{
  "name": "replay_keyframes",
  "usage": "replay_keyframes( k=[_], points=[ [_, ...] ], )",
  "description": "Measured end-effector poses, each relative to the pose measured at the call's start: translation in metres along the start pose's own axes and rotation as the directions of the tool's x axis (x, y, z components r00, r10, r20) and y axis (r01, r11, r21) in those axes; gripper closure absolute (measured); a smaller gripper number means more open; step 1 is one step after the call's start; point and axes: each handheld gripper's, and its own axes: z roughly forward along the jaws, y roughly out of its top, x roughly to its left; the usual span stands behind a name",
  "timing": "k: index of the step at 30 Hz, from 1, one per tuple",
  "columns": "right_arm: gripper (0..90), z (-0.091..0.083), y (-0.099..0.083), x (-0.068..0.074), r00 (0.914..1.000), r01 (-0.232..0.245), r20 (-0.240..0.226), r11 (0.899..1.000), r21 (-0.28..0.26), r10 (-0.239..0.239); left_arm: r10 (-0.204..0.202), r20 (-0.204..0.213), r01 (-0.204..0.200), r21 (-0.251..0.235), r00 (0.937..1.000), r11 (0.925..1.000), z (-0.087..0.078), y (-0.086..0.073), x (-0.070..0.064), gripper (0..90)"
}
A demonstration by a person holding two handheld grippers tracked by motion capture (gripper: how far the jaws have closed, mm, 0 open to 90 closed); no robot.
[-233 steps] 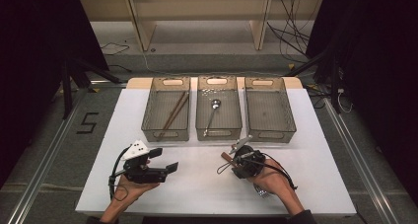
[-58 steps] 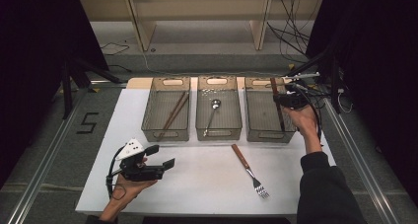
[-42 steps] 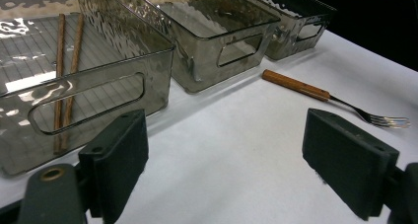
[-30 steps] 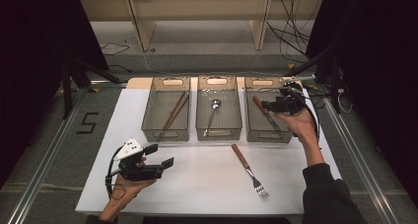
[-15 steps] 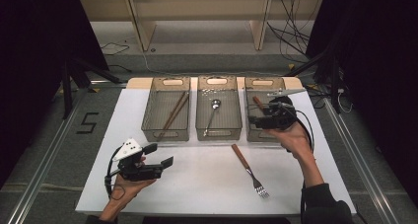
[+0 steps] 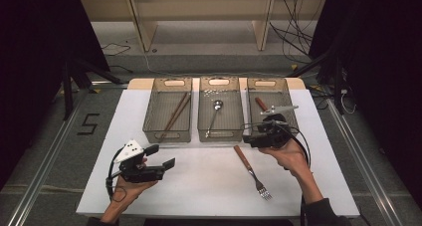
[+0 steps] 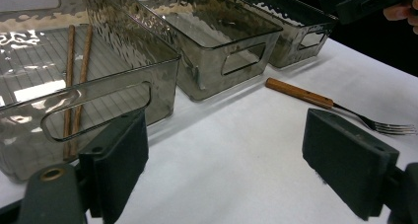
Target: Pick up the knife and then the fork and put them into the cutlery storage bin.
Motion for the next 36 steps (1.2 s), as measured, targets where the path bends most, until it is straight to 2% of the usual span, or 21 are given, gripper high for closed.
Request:
replay_keyframes(
  k=[8, 17, 27, 36],
  points=[
    [28.7, 0.012, -0.006, 0.006, 0.9999, 0.009, -0.007, 0.997, 0.071, -0.008, 0.000, 0.001, 0.000, -0.003, 1.0000, 1.0000, -0.001, 0.000, 0.001, 17.1],
    [29.2, 0.023, -0.012, 0.013, 0.9998, 0.021, -0.008, 0.989, 0.149, -0.020, 0.000, 0.003, 0.000, -0.005, 1.0000, 1.0000, -0.001, 0.000, 0.000, 17.1],
    [30.0, 0.032, -0.019, 0.015, 0.9992, 0.039, 0.004, 0.975, 0.220, -0.041, 0.001, 0.004, -0.001, -0.006, 1.0000, 1.0000, -0.002, -0.001, 0.000, 17.1],
    [33.4, 0.039, -0.026, 0.015, 0.9994, 0.032, 0.006, 0.959, 0.281, -0.035, 0.002, 0.006, -0.002, -0.008, 1.0000, 1.0000, -0.002, -0.001, 0.000, 17.1]
  ],
)
